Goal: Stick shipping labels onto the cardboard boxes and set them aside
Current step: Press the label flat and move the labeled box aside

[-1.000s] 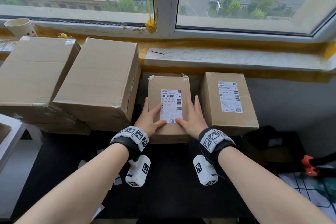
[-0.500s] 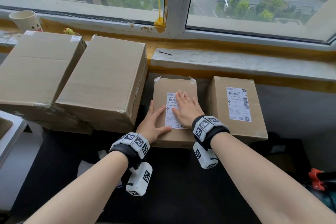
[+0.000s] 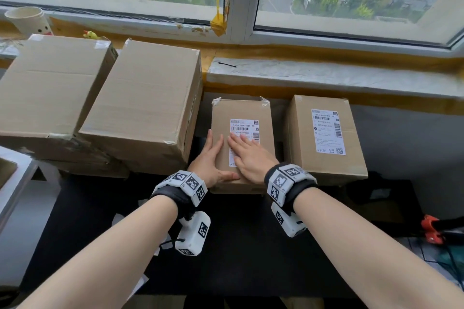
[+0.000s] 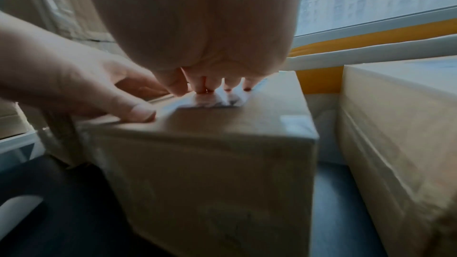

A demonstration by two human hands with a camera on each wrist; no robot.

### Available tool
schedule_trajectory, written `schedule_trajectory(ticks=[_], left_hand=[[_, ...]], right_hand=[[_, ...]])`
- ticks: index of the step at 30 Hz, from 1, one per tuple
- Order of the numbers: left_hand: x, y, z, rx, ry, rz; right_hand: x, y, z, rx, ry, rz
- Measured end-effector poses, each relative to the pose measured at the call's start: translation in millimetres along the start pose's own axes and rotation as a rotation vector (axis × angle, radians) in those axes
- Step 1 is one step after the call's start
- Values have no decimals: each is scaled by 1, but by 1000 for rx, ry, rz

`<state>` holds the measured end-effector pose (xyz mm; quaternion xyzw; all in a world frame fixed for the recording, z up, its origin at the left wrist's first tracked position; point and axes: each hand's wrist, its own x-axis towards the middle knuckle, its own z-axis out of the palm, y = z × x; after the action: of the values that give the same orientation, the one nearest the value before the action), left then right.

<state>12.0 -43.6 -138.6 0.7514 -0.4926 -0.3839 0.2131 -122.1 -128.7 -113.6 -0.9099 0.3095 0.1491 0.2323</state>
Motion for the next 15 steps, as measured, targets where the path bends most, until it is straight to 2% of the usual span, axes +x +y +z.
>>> schedule_trajectory(ticks=[6,15], left_hand=[[1,3,-6,78,-170,50],[-6,-2,-1,55,-130,36]], right_hand=[[-31,-1,24,25,43,-26],[-58,-5,45,-18,89,-44]])
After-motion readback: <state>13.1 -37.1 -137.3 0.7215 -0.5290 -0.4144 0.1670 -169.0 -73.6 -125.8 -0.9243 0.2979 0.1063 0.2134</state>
